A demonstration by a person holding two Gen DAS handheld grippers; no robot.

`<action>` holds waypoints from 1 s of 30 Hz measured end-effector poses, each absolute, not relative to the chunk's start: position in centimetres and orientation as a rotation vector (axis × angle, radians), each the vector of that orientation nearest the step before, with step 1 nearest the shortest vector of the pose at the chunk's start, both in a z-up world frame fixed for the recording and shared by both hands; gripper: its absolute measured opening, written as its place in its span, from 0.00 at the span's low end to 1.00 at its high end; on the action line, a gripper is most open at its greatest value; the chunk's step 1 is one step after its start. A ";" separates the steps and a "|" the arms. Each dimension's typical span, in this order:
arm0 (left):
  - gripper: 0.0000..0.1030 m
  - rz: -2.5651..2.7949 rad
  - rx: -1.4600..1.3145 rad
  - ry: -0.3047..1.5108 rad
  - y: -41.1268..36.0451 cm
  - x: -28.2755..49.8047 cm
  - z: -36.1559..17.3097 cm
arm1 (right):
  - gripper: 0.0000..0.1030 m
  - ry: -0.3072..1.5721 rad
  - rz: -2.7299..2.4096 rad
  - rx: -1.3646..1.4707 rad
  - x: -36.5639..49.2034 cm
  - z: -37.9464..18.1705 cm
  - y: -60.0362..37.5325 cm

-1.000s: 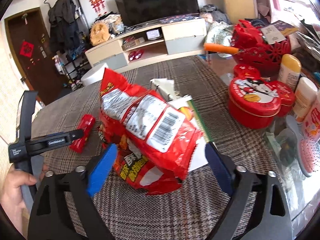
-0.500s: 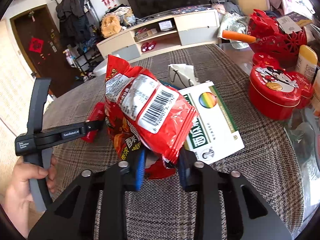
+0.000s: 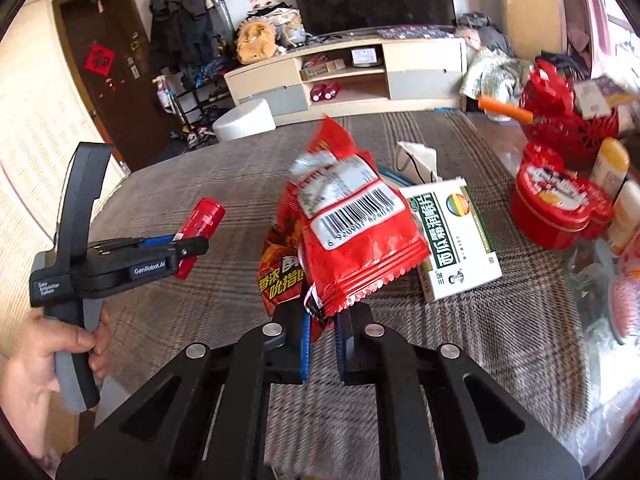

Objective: Collect trash
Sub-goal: 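Carry the snack bag and red cylinder down to the grey bin and open both tools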

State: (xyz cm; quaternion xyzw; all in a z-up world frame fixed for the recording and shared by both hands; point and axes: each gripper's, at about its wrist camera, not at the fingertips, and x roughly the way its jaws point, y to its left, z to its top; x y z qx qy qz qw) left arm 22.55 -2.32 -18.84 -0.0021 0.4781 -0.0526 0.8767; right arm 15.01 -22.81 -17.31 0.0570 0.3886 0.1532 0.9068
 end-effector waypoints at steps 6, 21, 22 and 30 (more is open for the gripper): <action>0.31 -0.117 0.007 0.968 -2.1 16.6 -14.9 | 0.08 0.770 0.300 0.122 10.1 -13.3 -22.8; 0.31 -0.255 -0.009 0.898 -3.6 -1.6 -9.9 | 0.08 0.741 0.280 0.169 -6.7 -8.6 -24.4; 0.31 -0.262 -0.010 0.898 -3.7 -2.8 -10.2 | 0.08 0.745 0.278 0.170 -7.7 -8.8 -24.6; 0.31 -0.295 -0.002 0.944 -4.5 -9.6 -14.4 | 0.09 0.824 0.254 0.179 -13.8 -12.6 -25.5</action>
